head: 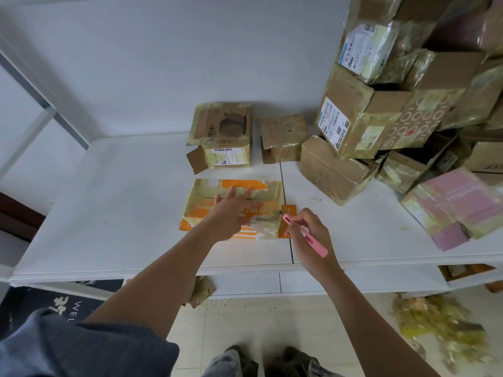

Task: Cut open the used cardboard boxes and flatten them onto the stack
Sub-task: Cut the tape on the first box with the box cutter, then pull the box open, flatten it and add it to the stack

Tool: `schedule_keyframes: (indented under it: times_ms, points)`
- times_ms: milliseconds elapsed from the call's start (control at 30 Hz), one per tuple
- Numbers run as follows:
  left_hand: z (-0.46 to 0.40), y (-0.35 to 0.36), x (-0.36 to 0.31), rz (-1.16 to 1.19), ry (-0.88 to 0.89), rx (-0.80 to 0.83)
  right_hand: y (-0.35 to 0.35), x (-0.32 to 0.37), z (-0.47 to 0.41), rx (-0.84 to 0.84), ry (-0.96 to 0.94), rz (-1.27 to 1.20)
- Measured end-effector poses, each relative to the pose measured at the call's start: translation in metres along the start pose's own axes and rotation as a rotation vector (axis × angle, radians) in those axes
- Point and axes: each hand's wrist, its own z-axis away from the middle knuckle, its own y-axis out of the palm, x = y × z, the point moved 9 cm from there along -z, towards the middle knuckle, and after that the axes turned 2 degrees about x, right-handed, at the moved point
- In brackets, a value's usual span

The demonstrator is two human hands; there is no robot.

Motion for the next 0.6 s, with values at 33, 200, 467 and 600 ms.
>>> schedule_keyframes:
  times_ms: [33,200,467,600]
  points:
    - [0.000,0.000,0.000,-0.008,-0.001,0.001,-0.001,0.002,0.001,0.010,-0.009,0.013]
    - [0.002,0.003,0.002,-0.078,0.025,0.013,-0.015,0.006,0.006,0.037,-0.055,0.083]
    - [0.009,0.003,-0.004,-0.215,0.071,-0.133,-0.065,-0.060,-0.007,-0.065,0.101,0.771]
    - [0.022,-0.002,0.013,-0.179,0.116,-0.117,-0.071,-0.108,-0.012,0.064,0.411,0.892]
